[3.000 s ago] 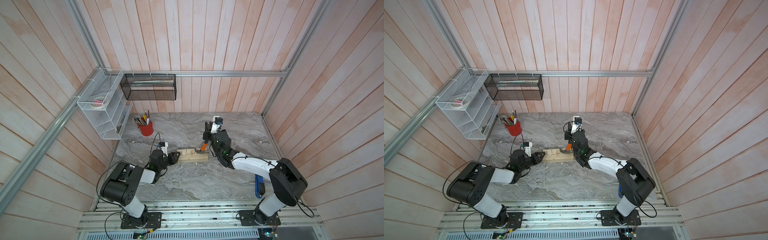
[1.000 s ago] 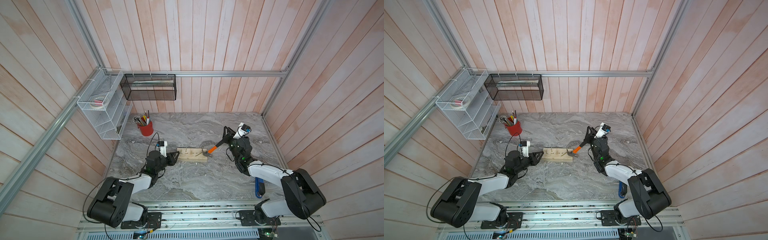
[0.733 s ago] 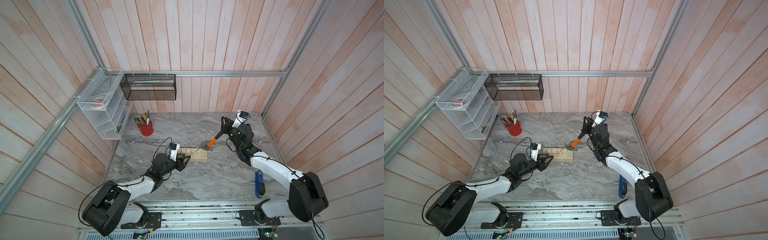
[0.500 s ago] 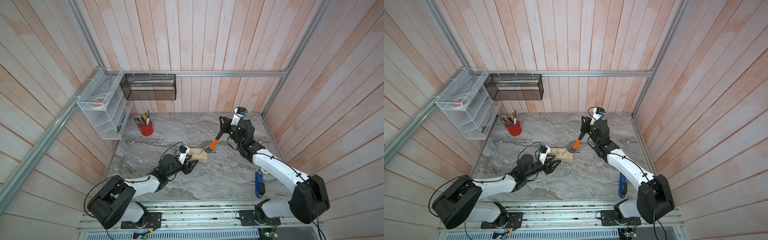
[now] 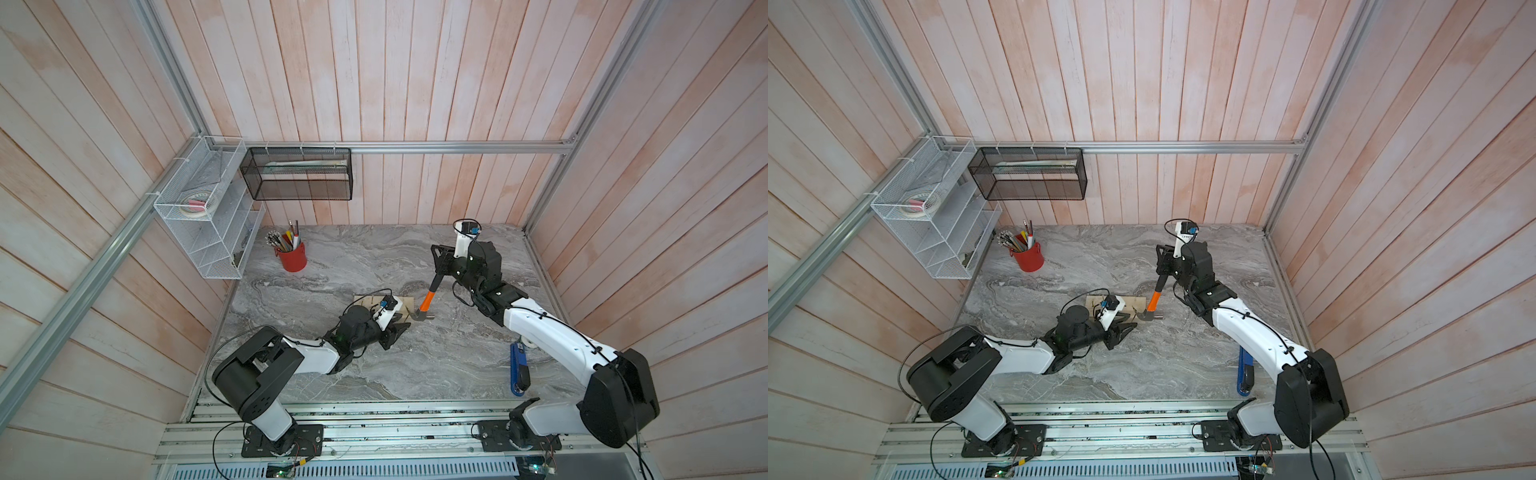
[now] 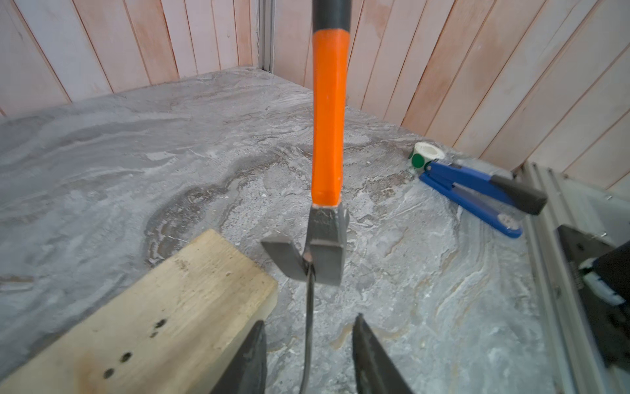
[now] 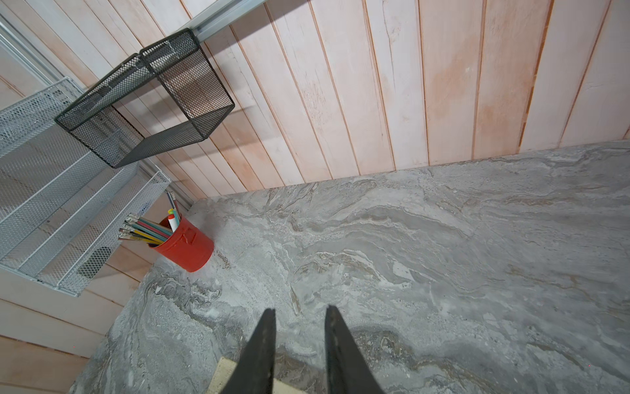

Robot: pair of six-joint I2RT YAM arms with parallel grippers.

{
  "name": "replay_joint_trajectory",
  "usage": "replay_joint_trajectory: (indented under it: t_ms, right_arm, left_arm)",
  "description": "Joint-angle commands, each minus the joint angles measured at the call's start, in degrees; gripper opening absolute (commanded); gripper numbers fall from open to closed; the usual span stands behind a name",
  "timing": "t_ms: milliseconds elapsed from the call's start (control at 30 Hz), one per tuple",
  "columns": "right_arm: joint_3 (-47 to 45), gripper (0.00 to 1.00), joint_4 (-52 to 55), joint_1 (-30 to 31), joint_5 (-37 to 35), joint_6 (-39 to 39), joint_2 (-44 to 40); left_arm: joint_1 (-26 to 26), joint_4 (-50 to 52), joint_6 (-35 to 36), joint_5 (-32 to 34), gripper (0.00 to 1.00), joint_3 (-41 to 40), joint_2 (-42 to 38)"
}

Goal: Use a claw hammer to pull out a nail
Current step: Pick up the nail with the hammer, then place the nail at the center of the board.

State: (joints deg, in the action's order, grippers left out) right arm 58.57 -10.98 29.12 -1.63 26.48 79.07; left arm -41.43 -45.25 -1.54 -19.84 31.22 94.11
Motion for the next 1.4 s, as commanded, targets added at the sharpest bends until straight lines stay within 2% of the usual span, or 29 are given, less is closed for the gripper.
replay_joint_trajectory:
  t_ms: [0,33,333,533,700,767,900,1000,1067,1233,1367]
  right_arm:
    - [2.1,0.00,-2.1,0.4,1.4,0.4,-2.6]
    - [1.8,0.00,-2.2,0.4,1.5,0.3,-2.6]
    - [-1.3,0.00,-5.9,0.5,3.8,-5.3,-3.6]
    - [-6.1,0.00,-11.4,2.3,1.4,-13.0,-6.3]
    - [-8.1,0.00,-14.5,5.8,-4.4,-18.8,-7.0]
    - [-7.9,0.00,-15.4,7.9,-7.8,-20.7,-6.4]
    - [-6.1,0.00,-17.3,12.2,-17.5,-22.4,-4.3]
    - [-2.7,0.00,-17.6,15.7,-25.3,-24.0,-1.2]
    - [0.0,0.00,-17.2,17.4,-28.3,-24.7,1.5]
    - [6.8,0.00,-15.7,19.4,-31.7,-24.5,8.5]
    - [11.8,0.00,-14.1,20.1,-31.5,-23.5,13.2]
  left_arm:
    - [-0.1,-3.3,-0.2,-2.9,0.22,1.5,1.6]
    - [-0.1,-3.4,-0.3,-2.9,0.16,1.6,1.8]
    - [0.3,-3.0,0.4,-5.1,0.00,1.2,1.2]
    - [1.6,-1.8,-0.8,-10.1,0.00,1.7,0.5]
    - [6.0,-8.7,-9.2,-19.5,0.00,-1.0,-0.2]
    - [7.4,-10.3,-12.4,-20.2,0.00,-2.2,-1.1]
    - [12.1,-15.8,-23.6,-17.2,0.00,-7.2,-4.3]
    - [17.9,-12.4,-33.4,-11.1,0.00,-10.5,-7.4]
    - [20.7,-5.4,-37.1,-6.4,0.00,-11.8,-10.5]
    - [22.5,18.5,-37.3,6.2,0.00,-9.7,-17.1]
    - [24.2,31.7,-35.7,11.9,0.00,-5.8,-16.7]
